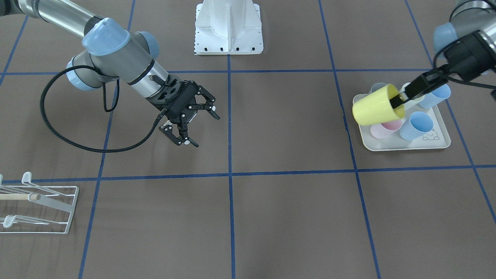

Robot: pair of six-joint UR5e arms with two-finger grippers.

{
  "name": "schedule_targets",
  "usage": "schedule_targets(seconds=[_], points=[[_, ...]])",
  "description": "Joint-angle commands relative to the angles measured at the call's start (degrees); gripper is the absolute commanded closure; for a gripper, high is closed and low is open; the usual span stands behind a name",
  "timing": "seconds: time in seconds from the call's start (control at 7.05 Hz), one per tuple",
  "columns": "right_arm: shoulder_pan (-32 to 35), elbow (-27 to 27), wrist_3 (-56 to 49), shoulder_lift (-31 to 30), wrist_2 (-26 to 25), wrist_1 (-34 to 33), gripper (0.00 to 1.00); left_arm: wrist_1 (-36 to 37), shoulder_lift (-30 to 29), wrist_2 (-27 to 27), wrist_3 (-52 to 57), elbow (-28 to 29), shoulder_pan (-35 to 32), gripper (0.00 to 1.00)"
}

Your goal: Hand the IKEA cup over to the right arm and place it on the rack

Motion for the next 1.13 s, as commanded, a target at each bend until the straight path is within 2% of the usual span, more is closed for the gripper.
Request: schedule_targets(seconds=[0.0,0.14,0.28,0.43,0.57,0.71,0.85,0.99], points=[[-3.0,-3.6,-3.9,0.4,-0.8,13.5,0.04,-9.8,-2.7,0.3,-0.6,0.8,6.5,1.0],[-3.8,-6.0,-3.5,0.5,-0.9,21.3,0.03,-14.3,-2.7,0.3,-0.1,1.2,6.6,1.0],[-4.2,-6.0,-2.5,1.2,-0.9,22.2,0.03,-18.2,-2.7,0.5,1.3,1.2,8.1,1.0],[-4.6,-6.0,-0.8,1.7,-1.1,23.1,0.05,-22.9,-3.0,4.1,1.6,1.6,9.2,1.0],[-5.0,-6.2,-0.6,1.3,-1.5,28.0,0.06,-24.9,-3.0,8.5,1.4,1.6,12.3,1.0],[-5.3,-6.0,-0.6,1.4,-2.0,29.8,0.06,-25.0,-3.1,12.3,1.2,1.6,14.8,1.0],[-5.8,-5.6,-0.6,1.5,-2.5,31.6,0.08,-24.9,-3.1,13.9,0.6,1.6,15.4,1.0],[-7.8,-5.8,-0.6,1.0,-6.1,35.5,0.08,-24.9,-3.1,13.9,-1.3,1.6,15.6,1.0]])
